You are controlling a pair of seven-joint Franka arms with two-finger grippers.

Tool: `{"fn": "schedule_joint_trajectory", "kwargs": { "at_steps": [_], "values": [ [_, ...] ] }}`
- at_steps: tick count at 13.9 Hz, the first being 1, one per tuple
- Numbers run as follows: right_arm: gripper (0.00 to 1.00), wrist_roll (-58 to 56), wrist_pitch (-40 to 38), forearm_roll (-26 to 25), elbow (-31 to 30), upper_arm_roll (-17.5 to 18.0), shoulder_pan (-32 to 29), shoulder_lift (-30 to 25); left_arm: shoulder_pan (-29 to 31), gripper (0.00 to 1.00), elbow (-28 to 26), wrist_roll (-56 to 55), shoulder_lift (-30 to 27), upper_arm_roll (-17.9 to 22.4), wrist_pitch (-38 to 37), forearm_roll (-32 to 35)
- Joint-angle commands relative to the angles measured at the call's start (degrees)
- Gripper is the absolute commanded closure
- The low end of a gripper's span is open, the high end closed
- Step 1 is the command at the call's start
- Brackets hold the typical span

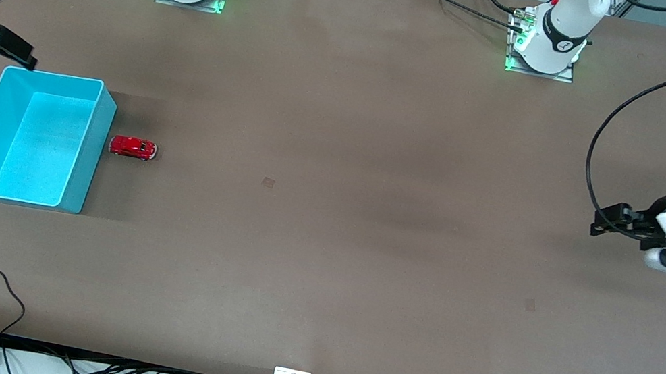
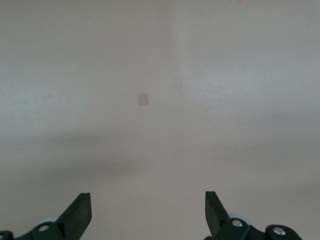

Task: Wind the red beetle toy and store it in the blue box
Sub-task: 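Reach the right gripper to the red car beside the blue box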

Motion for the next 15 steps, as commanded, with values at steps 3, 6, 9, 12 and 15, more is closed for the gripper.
{"fn": "schedule_joint_trajectory", "kwargs": {
  "at_steps": [3,6,9,12,15],
  "values": [
    [0.00,-0.25,0.10,-6.35,0.23,0.25,6.60,3.98,-0.42,0.00,5.46,-8.37,-1.98,1.18,-7.65,0.47],
    [0.00,-6.63,4.21,-6.08,-3.70,1.82,5.99,6.09,-0.42,0.00,5.54,-7.77,-3.30,0.65,-8.80,0.47],
    [0.00,-16.74,11.51,-6.34,-12.75,9.18,-3.38,5.56,-0.25,0.00,4.76,-7.68,-4.88,0.83,-10.64,0.47],
    [0.00,-29.40,21.25,-7.48,-23.72,11.85,-4.56,3.98,0.10,0.00,3.26,-7.76,-6.03,0.74,-10.56,0.83],
    [0.00,-41.51,34.17,-14.84,-31.23,12.82,-5.17,4.23,0.54,0.00,1.77,-7.77,-6.38,0.65,-8.46,0.82]
  ]
}}
